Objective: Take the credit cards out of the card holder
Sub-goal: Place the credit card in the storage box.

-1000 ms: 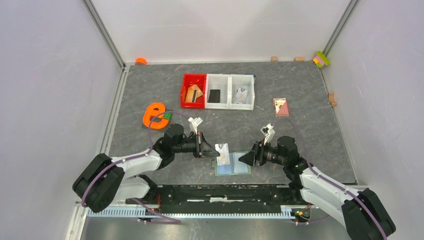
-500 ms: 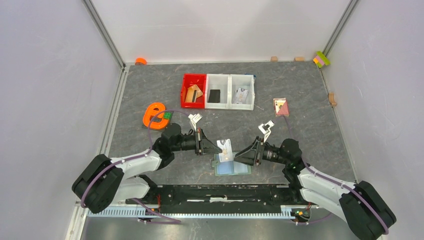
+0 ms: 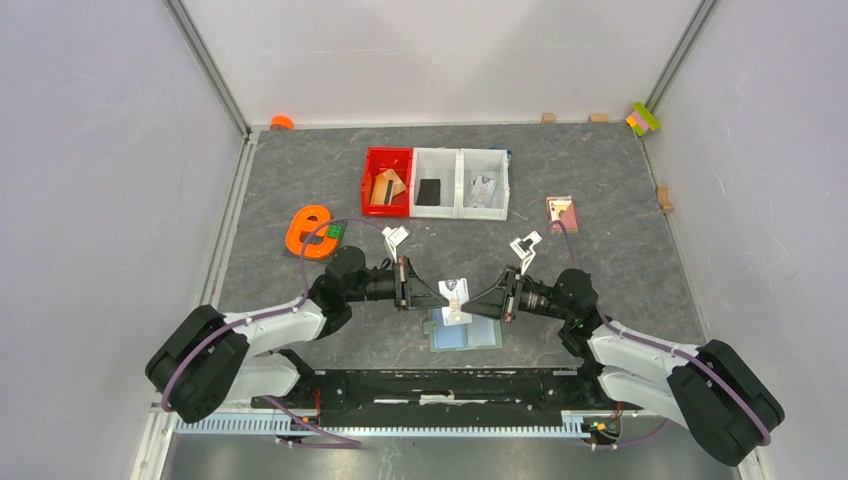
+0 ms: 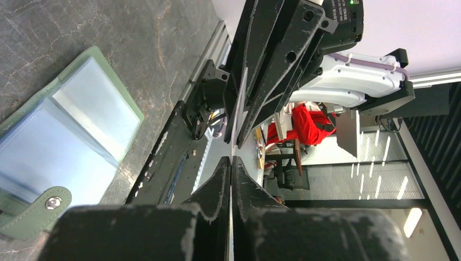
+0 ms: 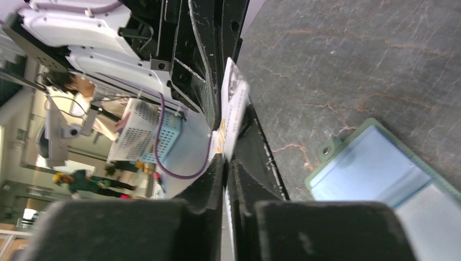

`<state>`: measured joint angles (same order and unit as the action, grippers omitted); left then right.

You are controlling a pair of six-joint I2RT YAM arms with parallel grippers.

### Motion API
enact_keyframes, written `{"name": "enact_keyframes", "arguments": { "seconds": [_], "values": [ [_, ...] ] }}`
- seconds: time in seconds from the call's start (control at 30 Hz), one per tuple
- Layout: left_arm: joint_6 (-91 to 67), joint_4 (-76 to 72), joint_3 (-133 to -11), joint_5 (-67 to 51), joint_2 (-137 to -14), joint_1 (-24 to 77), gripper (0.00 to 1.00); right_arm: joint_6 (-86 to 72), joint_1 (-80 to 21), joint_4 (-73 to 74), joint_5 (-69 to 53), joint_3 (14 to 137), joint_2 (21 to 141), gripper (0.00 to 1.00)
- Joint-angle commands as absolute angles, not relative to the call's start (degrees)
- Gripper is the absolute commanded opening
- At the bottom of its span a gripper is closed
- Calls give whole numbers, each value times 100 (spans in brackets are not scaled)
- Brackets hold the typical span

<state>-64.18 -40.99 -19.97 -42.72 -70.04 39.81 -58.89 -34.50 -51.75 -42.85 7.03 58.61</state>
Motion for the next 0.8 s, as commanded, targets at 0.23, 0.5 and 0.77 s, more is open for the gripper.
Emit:
{"name": "enact_keyframes", "arguments": {
  "seconds": [0.23,0.5,0.77],
  "values": [
    [-5390,-1819,-2601,-3590,-6626,4025,53,-4339,-3111,-2437,-3423,1910,5955,0],
    [-4255,805,-2985,-2350,-6001,4043,67,-2751,-2496,-402,-1787,3587,6612,0],
    [-3857,1985,-2986,-1183,-5216,4046,68,-2302,-2334,-26,-972,5228,8011,0]
  ]
}}
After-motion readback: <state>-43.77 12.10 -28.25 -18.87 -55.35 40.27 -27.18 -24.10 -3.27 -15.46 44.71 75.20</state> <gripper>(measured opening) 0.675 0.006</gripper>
